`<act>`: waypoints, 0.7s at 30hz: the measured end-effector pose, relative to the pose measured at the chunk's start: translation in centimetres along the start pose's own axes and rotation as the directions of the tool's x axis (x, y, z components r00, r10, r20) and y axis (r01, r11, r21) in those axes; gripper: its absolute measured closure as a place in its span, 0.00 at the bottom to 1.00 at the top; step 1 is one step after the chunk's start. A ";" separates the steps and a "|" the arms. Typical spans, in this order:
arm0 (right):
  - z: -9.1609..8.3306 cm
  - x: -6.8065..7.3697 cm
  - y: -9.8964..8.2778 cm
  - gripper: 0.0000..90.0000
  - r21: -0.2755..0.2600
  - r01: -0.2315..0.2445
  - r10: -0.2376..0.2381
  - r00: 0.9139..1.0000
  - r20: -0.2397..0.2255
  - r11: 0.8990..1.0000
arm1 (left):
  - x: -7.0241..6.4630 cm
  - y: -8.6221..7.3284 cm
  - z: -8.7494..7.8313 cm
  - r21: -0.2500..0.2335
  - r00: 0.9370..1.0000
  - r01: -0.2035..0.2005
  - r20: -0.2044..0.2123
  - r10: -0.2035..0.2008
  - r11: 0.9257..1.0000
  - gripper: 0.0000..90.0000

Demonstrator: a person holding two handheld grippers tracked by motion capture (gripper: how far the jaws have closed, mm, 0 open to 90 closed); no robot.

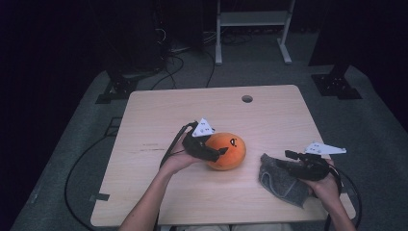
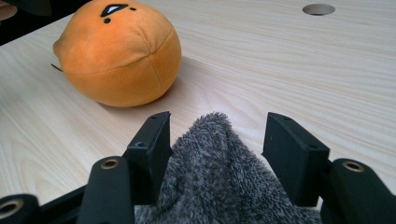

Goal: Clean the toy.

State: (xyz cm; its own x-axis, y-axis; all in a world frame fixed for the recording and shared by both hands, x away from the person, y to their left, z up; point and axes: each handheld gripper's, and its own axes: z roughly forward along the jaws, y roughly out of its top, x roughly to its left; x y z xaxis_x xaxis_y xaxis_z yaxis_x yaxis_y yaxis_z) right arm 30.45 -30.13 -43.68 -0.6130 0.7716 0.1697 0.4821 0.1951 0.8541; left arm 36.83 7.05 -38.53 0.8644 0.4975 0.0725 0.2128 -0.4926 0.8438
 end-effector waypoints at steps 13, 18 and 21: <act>0.1 0.1 -0.1 0.44 0.005 0.002 -0.002 1.000 0.000 1.000 | 0.0 -1.2 -1.8 -0.020 1.000 0.019 -0.016 -0.019 1.000 0.16; 0.1 0.1 -0.1 0.44 0.005 0.001 -0.001 1.000 0.000 1.000 | 0.2 -1.6 -2.4 -0.018 0.999 0.027 -0.028 -0.027 0.999 0.15; 0.1 0.0 -0.1 0.44 0.005 0.000 0.000 1.000 0.000 1.000 | 0.2 -2.0 -2.7 -0.024 0.999 0.035 -0.030 -0.035 0.999 0.14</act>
State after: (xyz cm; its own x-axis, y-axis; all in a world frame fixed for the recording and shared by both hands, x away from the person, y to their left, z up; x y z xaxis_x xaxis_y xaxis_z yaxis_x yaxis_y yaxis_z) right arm 30.46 -30.07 -43.76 -0.6132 0.7714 0.1702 0.4852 0.1977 0.8518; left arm 35.35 10.05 -38.75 0.8422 0.5359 0.0587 0.2315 -0.4578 0.8584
